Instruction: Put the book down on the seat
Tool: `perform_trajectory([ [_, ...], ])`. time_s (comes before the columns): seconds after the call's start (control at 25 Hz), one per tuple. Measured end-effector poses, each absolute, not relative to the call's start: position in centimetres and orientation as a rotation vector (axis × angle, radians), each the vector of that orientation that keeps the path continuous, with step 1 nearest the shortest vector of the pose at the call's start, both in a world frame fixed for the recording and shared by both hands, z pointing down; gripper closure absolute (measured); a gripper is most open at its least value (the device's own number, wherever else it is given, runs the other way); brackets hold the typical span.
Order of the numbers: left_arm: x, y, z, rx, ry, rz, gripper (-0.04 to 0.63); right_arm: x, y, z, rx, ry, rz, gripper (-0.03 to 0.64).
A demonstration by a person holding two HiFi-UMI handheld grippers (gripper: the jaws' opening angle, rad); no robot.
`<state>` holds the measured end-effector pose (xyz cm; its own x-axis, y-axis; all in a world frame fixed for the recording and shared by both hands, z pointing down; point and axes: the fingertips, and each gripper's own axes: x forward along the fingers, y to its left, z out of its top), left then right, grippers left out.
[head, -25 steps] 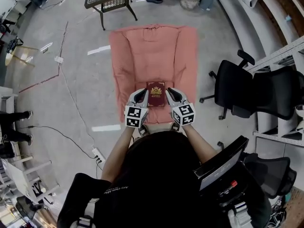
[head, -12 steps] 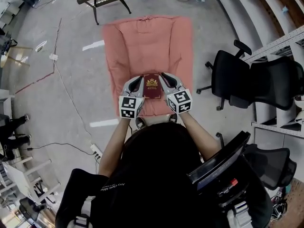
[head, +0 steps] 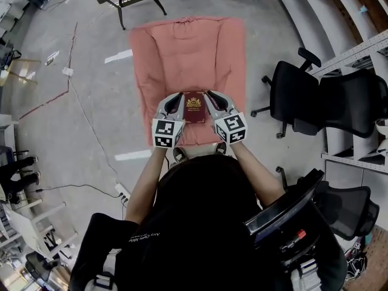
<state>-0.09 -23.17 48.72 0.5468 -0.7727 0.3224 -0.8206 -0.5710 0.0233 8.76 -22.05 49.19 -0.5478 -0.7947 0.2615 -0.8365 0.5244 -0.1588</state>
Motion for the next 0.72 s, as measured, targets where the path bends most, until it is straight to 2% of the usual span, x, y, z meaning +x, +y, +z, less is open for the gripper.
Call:
perform_trajectory([
  [0.72, 0.1, -25.2, 41.7, 2.745, -1.521, 0.282, 0.598, 8.3, -23.7, 42.1, 1.492, -2.713, 0.186, 0.574],
])
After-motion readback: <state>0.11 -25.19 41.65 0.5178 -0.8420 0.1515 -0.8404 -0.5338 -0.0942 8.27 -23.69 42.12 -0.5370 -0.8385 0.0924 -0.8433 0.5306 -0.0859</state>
